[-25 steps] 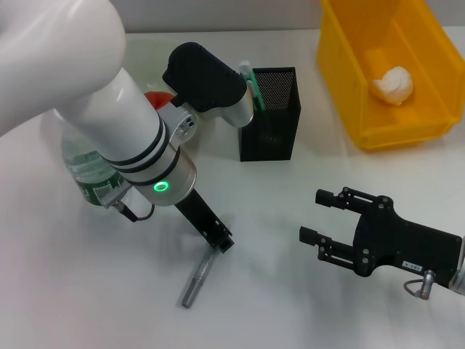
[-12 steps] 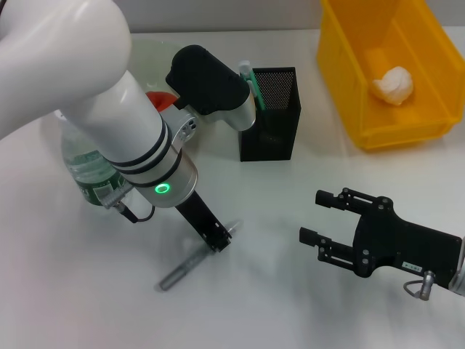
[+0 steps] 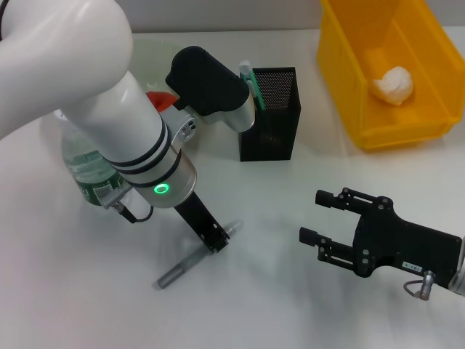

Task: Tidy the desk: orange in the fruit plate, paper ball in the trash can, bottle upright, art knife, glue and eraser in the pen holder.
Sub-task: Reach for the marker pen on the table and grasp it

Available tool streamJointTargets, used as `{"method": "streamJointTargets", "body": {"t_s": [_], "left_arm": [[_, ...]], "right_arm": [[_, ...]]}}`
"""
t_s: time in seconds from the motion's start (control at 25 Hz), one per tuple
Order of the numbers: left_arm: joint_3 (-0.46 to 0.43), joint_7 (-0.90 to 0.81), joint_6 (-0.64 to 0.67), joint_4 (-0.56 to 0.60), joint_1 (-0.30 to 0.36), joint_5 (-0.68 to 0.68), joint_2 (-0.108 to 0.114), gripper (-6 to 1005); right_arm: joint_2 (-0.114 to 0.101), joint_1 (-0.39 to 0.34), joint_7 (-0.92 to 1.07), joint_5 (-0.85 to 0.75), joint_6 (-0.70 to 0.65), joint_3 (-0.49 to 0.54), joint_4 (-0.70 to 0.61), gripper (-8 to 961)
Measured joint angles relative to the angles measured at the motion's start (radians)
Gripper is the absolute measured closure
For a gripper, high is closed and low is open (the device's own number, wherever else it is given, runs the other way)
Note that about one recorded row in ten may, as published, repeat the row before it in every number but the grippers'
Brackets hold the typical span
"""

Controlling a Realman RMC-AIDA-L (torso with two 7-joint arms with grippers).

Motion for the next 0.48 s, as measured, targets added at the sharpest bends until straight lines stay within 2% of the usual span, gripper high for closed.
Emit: {"method": "streamJointTargets", "body": {"t_s": [0.48], "left_arm": [[0.000,0.010,-0.004,-0.007,-0.007,0.002,0.000,772]], "right_arm": [[0.000,0.000,0.000,0.000,0.000,0.000,0.000,286]]}}
